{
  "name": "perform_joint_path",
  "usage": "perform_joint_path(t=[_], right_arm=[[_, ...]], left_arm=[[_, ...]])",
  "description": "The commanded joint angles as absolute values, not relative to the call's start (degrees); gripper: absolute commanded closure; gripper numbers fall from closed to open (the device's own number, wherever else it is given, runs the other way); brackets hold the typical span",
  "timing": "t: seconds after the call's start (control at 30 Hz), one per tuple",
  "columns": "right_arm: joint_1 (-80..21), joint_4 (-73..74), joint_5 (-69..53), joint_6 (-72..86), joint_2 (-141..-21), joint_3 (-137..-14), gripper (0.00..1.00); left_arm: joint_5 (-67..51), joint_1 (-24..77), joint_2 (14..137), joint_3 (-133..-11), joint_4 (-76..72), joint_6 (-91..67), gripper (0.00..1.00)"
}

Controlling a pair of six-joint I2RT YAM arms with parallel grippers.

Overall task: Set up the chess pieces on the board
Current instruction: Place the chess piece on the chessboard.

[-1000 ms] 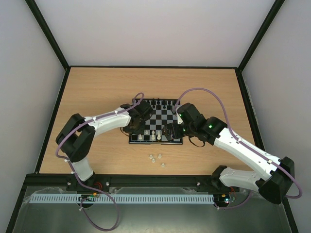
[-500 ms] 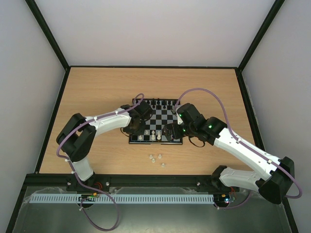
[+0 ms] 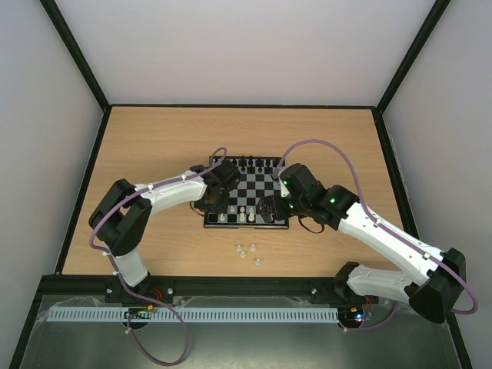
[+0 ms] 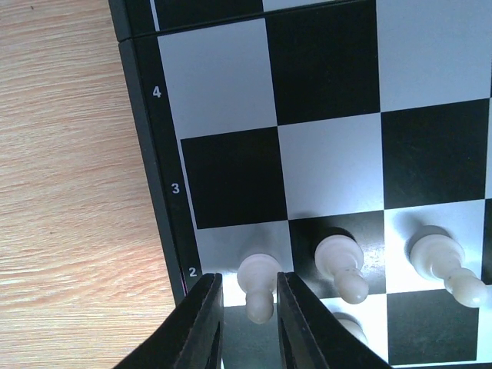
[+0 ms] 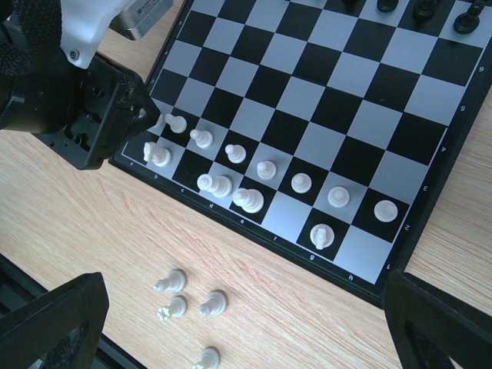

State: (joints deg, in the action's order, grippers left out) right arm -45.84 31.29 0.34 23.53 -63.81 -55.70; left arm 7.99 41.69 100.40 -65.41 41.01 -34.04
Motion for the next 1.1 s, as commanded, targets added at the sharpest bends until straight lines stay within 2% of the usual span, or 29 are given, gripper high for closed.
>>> perform_joint_path(t=[0.0,1.07], right_arm=[[-46.28,31.72,0.65,23.12,-64.07,-55.20,0.01],[-46.23,31.71,0.96,23.03,-64.71,-55.35,0.01]], left_arm=[[8.96,41.06,100.47,-64.63,41.68,-33.76,0.77],[8.83,40.52,102.46,-65.82,40.52,-32.16,0.77]])
